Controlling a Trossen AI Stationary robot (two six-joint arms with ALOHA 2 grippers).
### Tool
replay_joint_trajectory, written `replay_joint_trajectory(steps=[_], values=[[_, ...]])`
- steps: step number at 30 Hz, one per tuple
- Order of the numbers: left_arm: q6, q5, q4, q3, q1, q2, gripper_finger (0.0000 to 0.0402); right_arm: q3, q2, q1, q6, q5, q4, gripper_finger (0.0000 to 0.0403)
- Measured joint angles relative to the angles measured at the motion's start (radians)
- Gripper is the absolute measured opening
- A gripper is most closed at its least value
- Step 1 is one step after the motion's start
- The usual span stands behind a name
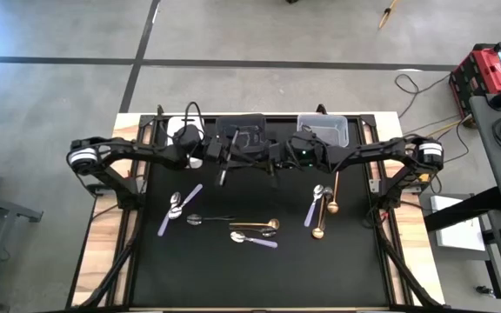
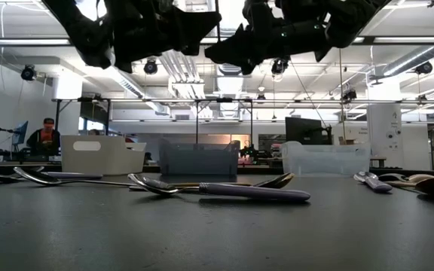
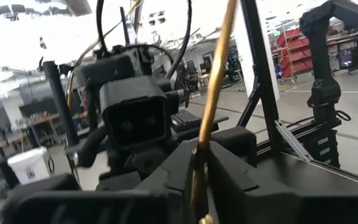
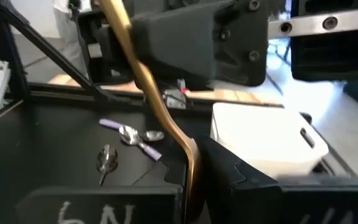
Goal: Sort silverware by color (type)
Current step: Put the gold spoon into the black bin
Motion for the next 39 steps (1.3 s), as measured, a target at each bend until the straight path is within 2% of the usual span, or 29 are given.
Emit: replay_joint_trajectory(steps=[6, 10, 14, 21, 25, 29, 32, 36, 39], values=[[0.020, -0.015, -0.136, 0.000, 0.032, -0.034, 0.0123, 0.001, -0.065, -0.002, 0.036, 0.067, -0.237, 0.0016], [0.030, -0.016, -0.206, -0.001, 0.075, -0.054, 0.0172, 0.057, -0.098, -0.006, 0.086, 0.130, -0.503, 0.0015], [0.087, -0.051, -0.303, -0.002, 0.115, -0.091, 0.0202, 0.143, -0.096, -0.008, 0.114, 0.196, -0.791, 0.0015], [0.206, -0.193, -0.490, -0.002, 0.135, -0.157, 0.0212, 0.288, -0.080, -0.007, 0.178, 0.285, -1.137, 0.0015], [0.219, -0.192, -0.538, -0.002, 0.134, -0.206, 0.0212, 0.343, -0.080, -0.008, 0.231, 0.368, -1.267, 0.0015], [0.209, -0.190, -0.527, -0.002, 0.119, -0.264, 0.0213, 0.376, -0.080, -0.009, 0.313, 0.441, -1.357, 0.0015], [0.194, -0.168, -0.479, -0.002, 0.081, -0.268, 0.0213, 0.378, -0.080, -0.011, 0.359, 0.450, -1.361, 0.0015], [0.168, -0.156, -0.379, -0.002, 0.027, -0.206, 0.0213, 0.378, -0.067, -0.014, 0.390, 0.449, -1.361, 0.0015], [0.175, -0.199, -0.324, -0.002, 0.005, -0.139, 0.0212, 0.378, -0.035, -0.014, 0.399, 0.449, -1.372, 0.0015]])
